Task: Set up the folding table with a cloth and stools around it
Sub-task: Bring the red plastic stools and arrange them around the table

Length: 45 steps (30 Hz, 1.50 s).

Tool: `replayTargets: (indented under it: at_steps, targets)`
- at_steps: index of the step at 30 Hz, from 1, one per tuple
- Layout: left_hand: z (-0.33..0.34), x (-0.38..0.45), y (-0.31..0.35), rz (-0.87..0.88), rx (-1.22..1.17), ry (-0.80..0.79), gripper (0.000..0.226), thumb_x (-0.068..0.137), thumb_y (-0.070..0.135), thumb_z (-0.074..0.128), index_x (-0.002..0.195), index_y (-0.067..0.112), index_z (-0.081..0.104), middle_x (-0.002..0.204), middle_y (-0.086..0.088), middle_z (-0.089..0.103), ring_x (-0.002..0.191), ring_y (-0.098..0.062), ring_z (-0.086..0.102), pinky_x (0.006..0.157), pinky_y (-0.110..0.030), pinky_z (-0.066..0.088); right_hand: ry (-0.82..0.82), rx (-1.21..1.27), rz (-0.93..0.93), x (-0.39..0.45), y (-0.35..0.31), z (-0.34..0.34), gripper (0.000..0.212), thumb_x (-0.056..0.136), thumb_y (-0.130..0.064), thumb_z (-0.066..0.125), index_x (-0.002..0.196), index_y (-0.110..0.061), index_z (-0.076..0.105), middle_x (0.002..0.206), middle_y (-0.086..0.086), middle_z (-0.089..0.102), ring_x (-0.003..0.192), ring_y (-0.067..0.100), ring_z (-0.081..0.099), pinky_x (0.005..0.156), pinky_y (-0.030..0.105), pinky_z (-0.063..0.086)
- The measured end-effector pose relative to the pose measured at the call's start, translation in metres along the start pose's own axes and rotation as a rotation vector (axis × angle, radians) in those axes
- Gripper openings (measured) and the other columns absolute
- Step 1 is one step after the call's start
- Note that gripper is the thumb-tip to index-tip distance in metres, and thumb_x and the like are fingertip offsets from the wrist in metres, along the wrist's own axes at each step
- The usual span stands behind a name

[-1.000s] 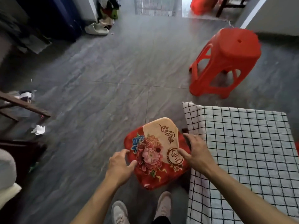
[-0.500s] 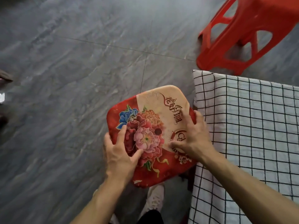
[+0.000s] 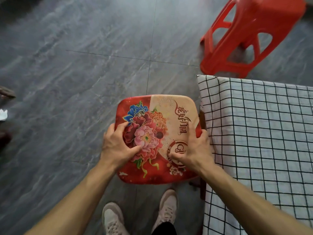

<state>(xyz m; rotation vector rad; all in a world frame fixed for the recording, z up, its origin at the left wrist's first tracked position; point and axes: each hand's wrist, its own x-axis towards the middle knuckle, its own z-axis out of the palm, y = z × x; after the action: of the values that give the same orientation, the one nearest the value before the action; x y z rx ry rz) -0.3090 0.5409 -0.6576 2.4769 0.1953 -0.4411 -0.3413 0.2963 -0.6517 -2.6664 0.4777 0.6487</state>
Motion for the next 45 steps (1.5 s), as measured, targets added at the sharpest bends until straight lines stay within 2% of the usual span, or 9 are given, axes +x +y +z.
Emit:
replayTargets:
  at_steps: [5,8,13,19,25,30,33,40,45]
  targets:
    - [-0.011,0.003,0.000,0.100,-0.002,-0.097,0.094,0.055,0.042,0.089,0.139,0.026,0.048,0.135,-0.006,0.046,0.123,-0.023,0.049,0.105,-0.030,0.038,0.026,0.085,0.002,-0.006,0.016,0.002,0.124,0.053,-0.066,0.082,0.148,-0.040,0.007,0.137,0.013,0.027,0.127,0.034,0.035,0.106,0.049,0.041]
    - [-0.005,-0.005,-0.003,0.010,0.043,-0.074,0.108,0.060,0.039,0.089,0.149,0.035,0.028,0.145,-0.012,0.036,0.133,-0.029,0.040,0.110,-0.041,0.036,0.018,0.162,-0.024,-0.001,0.020,-0.001,0.127,0.051,-0.057,0.088,0.149,-0.043,0.009,0.151,0.012,0.015,0.138,0.036,0.026,0.113,0.050,0.033]
    - [0.016,-0.026,-0.004,-0.170,-0.016,-0.046,0.112,0.069,0.048,0.080,0.152,0.037,0.006,0.129,-0.016,0.042,0.120,-0.035,0.047,0.104,-0.048,0.041,-0.024,0.247,-0.043,0.008,0.015,-0.003,0.132,0.049,-0.045,0.093,0.151,-0.038,0.009,0.151,0.009,0.014,0.138,0.034,0.028,0.114,0.048,0.032]
    - [0.018,-0.014,-0.011,-0.094,0.030,0.005,0.118,0.058,0.052,0.084,0.151,0.031,0.016,0.129,-0.017,0.046,0.120,-0.035,0.046,0.105,-0.046,0.041,-0.005,0.179,-0.074,0.009,0.009,-0.001,0.130,0.055,-0.056,0.087,0.152,-0.034,0.004,0.148,0.012,0.016,0.135,0.034,0.032,0.114,0.044,0.033]
    - [-0.005,0.025,-0.009,0.069,0.068,-0.023,0.093,0.063,0.050,0.081,0.143,0.027,0.041,0.134,-0.014,0.046,0.125,-0.031,0.045,0.109,-0.043,0.036,0.027,0.252,0.001,-0.005,0.013,0.016,0.130,0.054,-0.060,0.086,0.150,-0.040,-0.001,0.148,0.015,0.016,0.135,0.037,0.033,0.113,0.049,0.034]
    - [-0.009,0.041,0.000,0.038,0.185,-0.104,0.102,0.066,0.055,0.080,0.149,0.040,0.022,0.152,-0.015,0.025,0.138,-0.036,0.029,0.114,-0.048,0.029,0.043,0.343,0.025,0.003,0.013,0.014,0.134,0.050,-0.055,0.089,0.148,-0.046,-0.002,0.148,0.013,0.016,0.134,0.038,0.035,0.108,0.055,0.038]
    - [-0.002,0.040,0.000,0.023,0.179,-0.119,0.109,0.064,0.059,0.080,0.150,0.041,0.015,0.151,-0.011,0.026,0.137,-0.034,0.032,0.112,-0.050,0.032,0.028,0.336,0.043,0.006,0.008,0.015,0.140,0.048,-0.052,0.091,0.149,-0.042,-0.005,0.146,0.014,0.017,0.133,0.037,0.034,0.110,0.056,0.036]
    - [-0.007,0.018,-0.016,-0.032,0.095,-0.044,0.113,0.052,0.058,0.085,0.144,0.038,0.023,0.136,-0.011,0.039,0.124,-0.033,0.045,0.105,-0.048,0.041,-0.011,0.291,0.011,0.002,-0.006,0.019,0.142,0.048,-0.049,0.092,0.152,-0.038,-0.004,0.148,0.012,0.017,0.134,0.034,0.032,0.112,0.053,0.035]
    - [-0.021,0.022,-0.033,0.015,0.060,-0.005,0.109,0.046,0.061,0.087,0.139,0.043,0.033,0.128,-0.007,0.042,0.119,-0.029,0.047,0.099,-0.042,0.044,0.025,0.390,0.064,-0.002,-0.016,0.026,0.129,0.053,-0.044,0.092,0.150,-0.049,0.007,0.154,0.009,0.014,0.141,0.033,0.027,0.115,0.052,0.030]
